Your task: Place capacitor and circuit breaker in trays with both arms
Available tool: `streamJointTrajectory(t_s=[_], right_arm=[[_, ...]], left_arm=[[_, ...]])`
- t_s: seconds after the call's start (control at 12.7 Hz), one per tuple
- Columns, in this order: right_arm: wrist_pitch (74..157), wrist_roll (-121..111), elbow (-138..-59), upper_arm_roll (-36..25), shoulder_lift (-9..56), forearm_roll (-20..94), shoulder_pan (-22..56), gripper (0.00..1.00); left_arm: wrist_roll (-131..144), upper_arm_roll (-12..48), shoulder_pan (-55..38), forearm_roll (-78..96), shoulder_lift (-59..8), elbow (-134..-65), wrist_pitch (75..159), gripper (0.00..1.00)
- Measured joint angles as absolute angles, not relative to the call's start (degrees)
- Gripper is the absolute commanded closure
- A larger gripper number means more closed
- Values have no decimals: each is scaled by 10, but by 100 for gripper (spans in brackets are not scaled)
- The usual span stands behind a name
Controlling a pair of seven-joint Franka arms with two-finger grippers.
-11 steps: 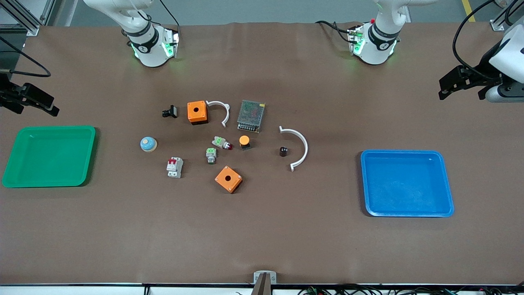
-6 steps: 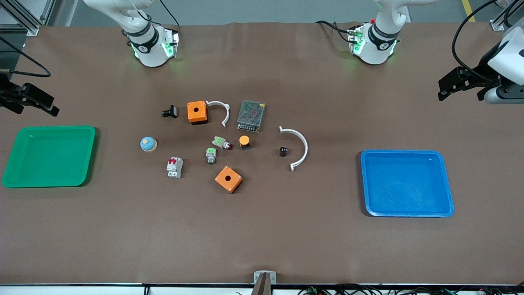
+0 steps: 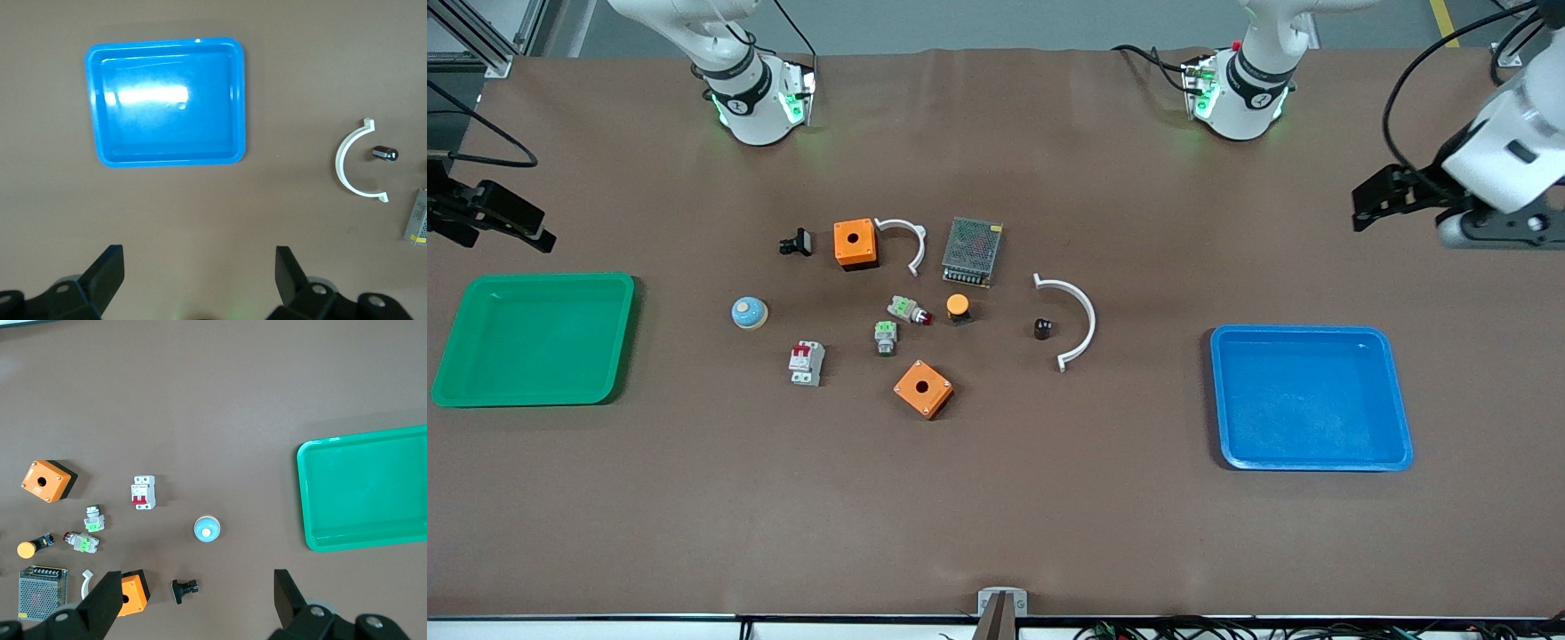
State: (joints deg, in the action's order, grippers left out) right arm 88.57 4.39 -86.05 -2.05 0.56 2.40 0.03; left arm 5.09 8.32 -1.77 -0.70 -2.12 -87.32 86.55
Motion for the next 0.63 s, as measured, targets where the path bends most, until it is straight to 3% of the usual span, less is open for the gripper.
streamJointTrajectory(t_s=[0.31, 0.63], right_arm=[[885, 44, -861, -18, 36, 26, 0, 0], [886, 44, -862, -12, 110, 45, 13, 0]], left_arm=[[164, 128, -51, -7, -77, -873, 911, 0], [303, 133, -133, -16, -147, -874, 986, 0]])
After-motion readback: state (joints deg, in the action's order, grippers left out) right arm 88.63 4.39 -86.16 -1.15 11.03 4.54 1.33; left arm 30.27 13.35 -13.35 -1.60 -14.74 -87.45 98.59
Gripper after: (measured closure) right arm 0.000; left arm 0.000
